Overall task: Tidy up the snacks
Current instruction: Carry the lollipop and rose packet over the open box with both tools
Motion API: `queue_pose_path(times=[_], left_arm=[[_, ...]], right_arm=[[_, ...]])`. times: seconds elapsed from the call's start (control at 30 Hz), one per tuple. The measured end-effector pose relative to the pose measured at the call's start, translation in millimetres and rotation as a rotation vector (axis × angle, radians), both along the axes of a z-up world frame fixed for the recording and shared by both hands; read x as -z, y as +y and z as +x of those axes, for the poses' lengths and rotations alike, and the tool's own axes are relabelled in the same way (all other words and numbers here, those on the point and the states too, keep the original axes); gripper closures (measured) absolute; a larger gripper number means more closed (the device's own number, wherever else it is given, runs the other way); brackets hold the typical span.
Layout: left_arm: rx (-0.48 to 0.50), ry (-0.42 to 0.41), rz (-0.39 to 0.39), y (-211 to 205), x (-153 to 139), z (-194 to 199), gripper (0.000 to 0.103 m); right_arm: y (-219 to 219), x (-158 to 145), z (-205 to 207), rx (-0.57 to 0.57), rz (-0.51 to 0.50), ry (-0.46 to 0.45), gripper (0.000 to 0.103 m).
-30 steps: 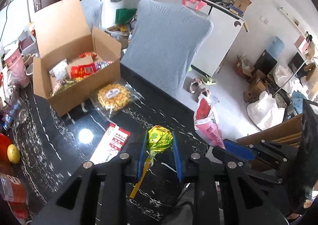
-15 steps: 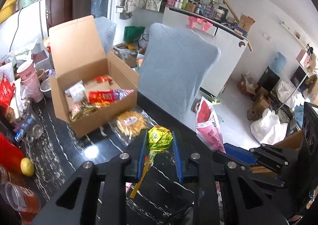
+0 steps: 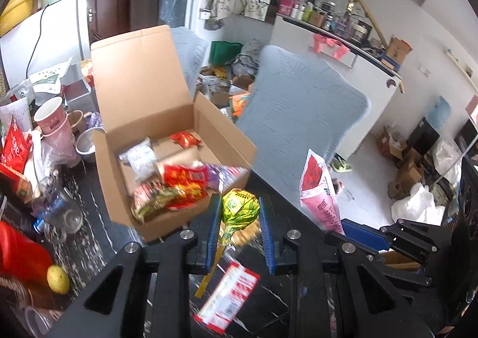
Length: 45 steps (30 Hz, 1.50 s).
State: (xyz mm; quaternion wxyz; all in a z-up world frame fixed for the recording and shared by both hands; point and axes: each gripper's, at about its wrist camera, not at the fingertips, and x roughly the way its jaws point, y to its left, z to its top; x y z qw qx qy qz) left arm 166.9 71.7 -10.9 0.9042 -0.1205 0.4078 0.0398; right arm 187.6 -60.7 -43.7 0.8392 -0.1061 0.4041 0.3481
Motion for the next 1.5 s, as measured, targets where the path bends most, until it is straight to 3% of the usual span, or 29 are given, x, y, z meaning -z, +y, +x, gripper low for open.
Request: queue_pose_path(times=[0.67,1.03,1.5], left_arm=[[-0.174,0.076,0.03,119.3,42.5,96.4,0.078],[-0.187,0.128,0.029,167.2,79.7,142.4,0.078],[-0.222,0.209,-0.001,201.8,123.0,182.8,0.078]], right_arm=[[122.0,41.1,123.9,-0.138,-0.004,0.052,0.086],[178.8,75.4,168.4,-0.167,-0.035,0.083,0.086],[214.0,104.7,201.9,-0.175,-0.071,0.107,0.086]])
